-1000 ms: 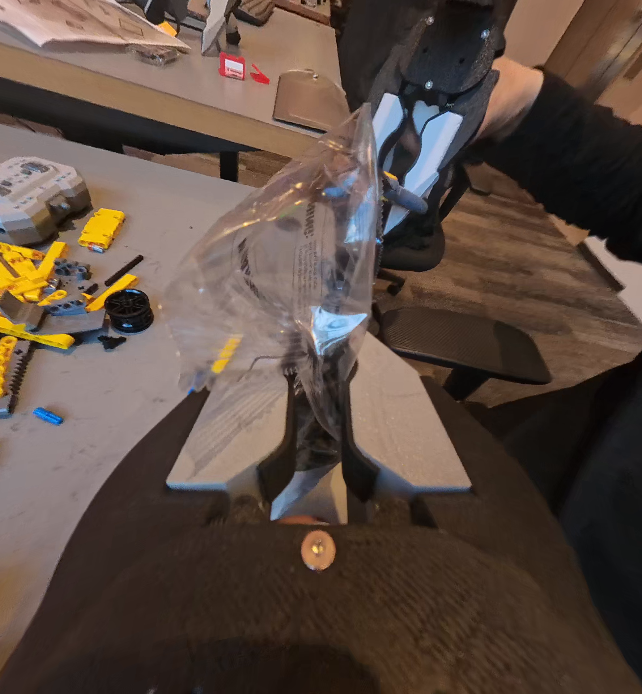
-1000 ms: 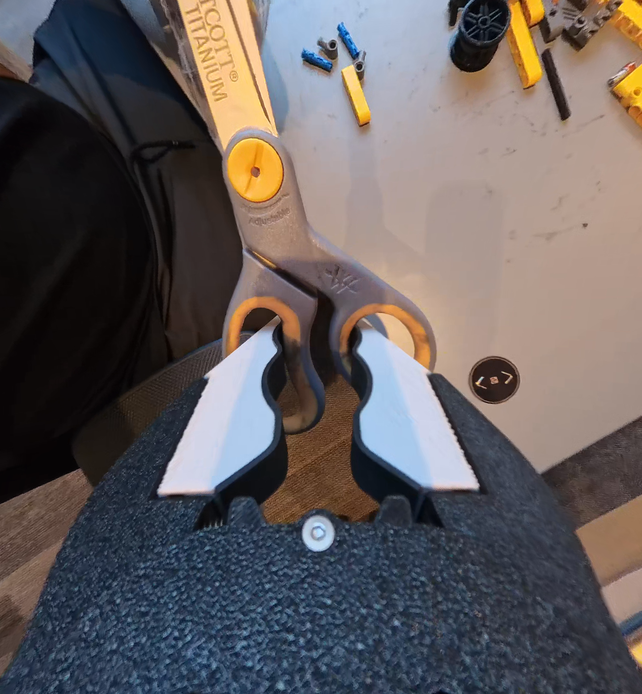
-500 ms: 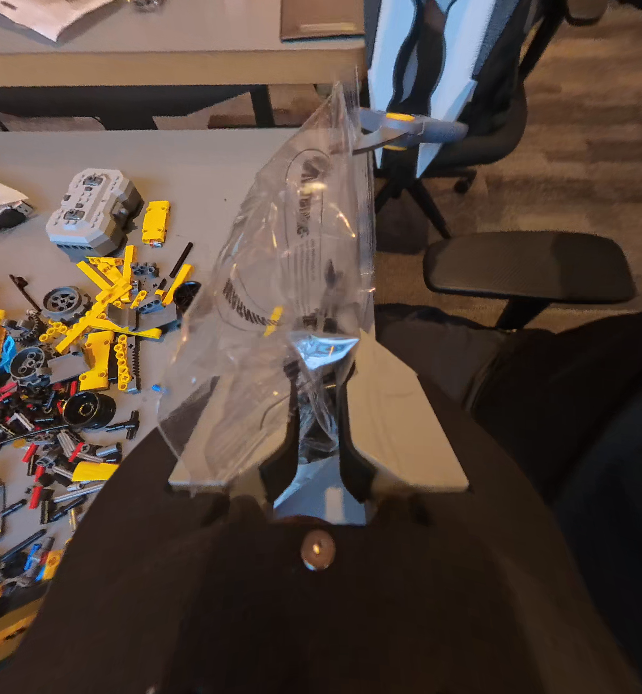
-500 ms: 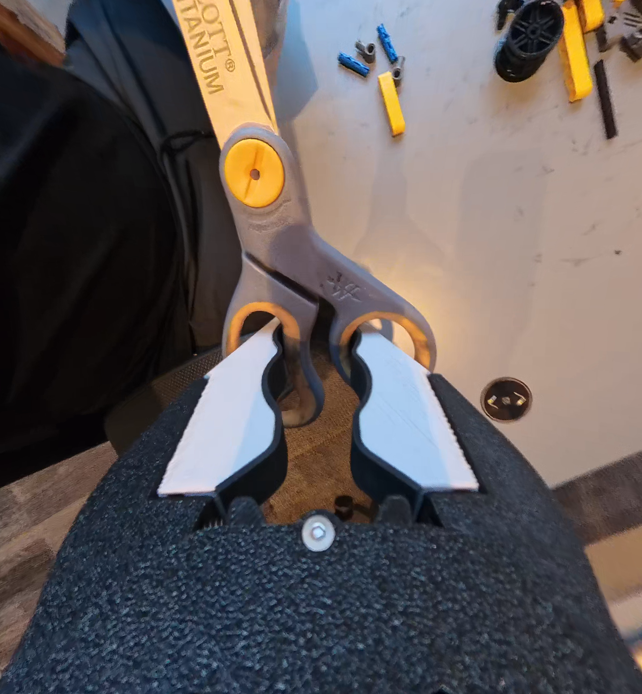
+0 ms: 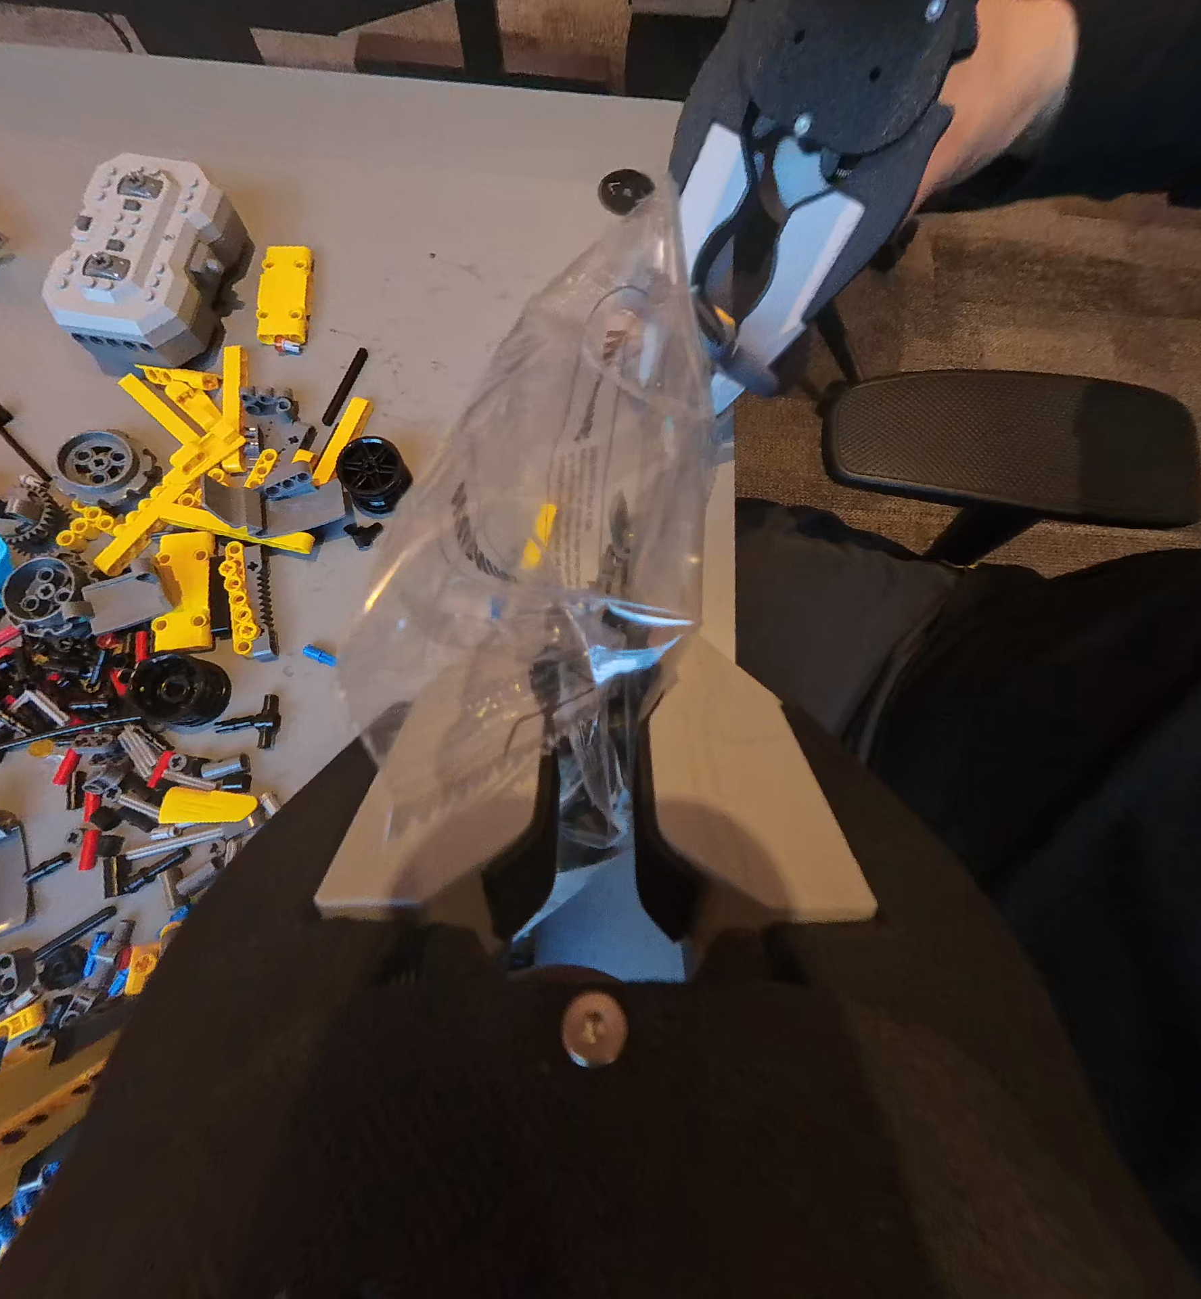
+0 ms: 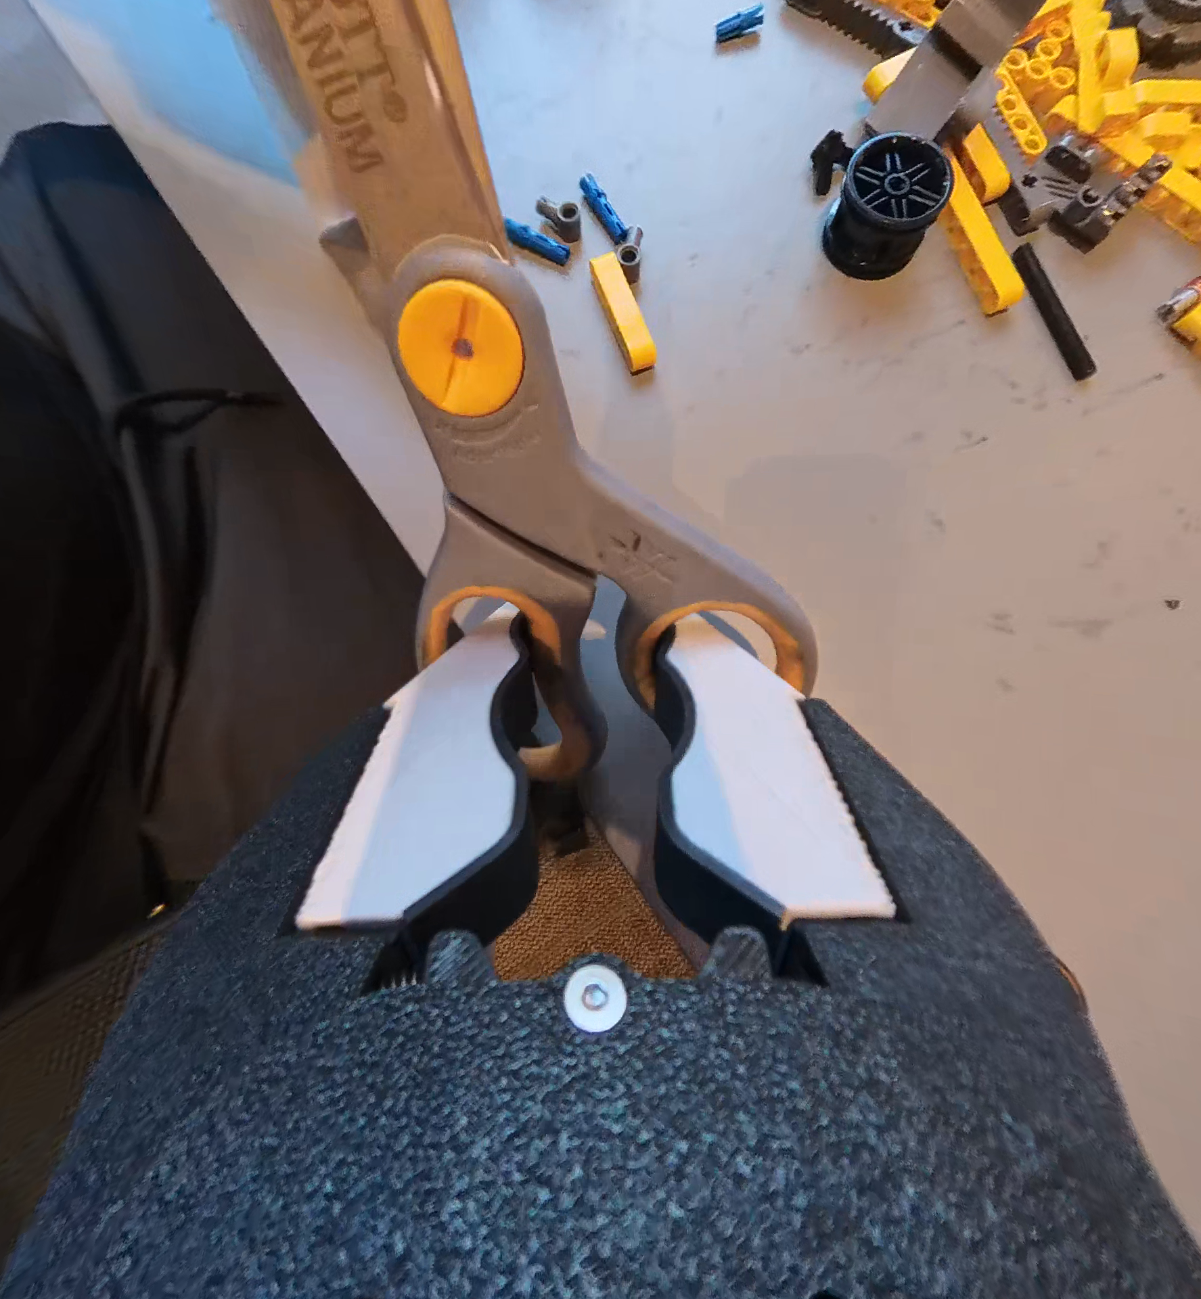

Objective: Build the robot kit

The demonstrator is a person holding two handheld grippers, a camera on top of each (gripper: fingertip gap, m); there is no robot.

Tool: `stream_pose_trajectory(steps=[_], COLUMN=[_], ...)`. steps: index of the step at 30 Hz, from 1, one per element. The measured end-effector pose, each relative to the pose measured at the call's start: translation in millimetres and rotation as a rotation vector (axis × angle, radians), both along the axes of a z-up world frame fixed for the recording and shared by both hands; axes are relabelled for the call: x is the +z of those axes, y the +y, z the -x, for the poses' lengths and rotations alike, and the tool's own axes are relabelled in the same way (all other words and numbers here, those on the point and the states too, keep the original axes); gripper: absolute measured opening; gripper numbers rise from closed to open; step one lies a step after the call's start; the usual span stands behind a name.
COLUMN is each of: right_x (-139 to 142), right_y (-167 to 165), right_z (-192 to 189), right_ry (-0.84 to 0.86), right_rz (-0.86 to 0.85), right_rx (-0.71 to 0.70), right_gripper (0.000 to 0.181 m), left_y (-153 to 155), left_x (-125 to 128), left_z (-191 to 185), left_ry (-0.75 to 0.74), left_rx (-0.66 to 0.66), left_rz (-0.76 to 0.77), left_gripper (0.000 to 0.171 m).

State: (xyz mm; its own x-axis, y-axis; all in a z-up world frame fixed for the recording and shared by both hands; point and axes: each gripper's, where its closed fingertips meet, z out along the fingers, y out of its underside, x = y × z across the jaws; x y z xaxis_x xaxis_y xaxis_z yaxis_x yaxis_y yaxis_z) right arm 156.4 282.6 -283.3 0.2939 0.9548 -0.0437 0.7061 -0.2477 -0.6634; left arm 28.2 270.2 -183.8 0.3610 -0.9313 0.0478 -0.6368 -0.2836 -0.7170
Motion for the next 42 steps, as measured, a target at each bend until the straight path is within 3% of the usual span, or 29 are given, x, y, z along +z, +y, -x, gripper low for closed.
stream_pose_trajectory(steps=[8, 17, 32, 42], right_x=[-2.1, 11.3, 44.7, 35.9], right_y=[7.4, -20.4, -23.1, -18.1], right_z=[7.6, 2.6, -34.8, -26.6], right_ry=[0.125, 0.179, -0.098, -0.079], right_rz=[-0.065, 0.056, 0.152, 0.140], right_rx=[-0.066, 0.189, 0.220, 0.184], right_gripper=[0.028, 0.029, 0.028, 0.020], left_y=[4.8, 0.6, -4.5, -3.8], left_x=[-2.0, 0.1, 2.7, -0.1], left_z=[-0.7, -0.9, -11.0, -7.5], left_ry=[0.050, 0.063, 0.064, 0.062], left_rx=[0.013, -0.041, -0.114, -0.094], left_rz=[-0.014, 0.033, 0.080, 0.112], left_gripper=[0.013, 0.012, 0.011, 0.011])
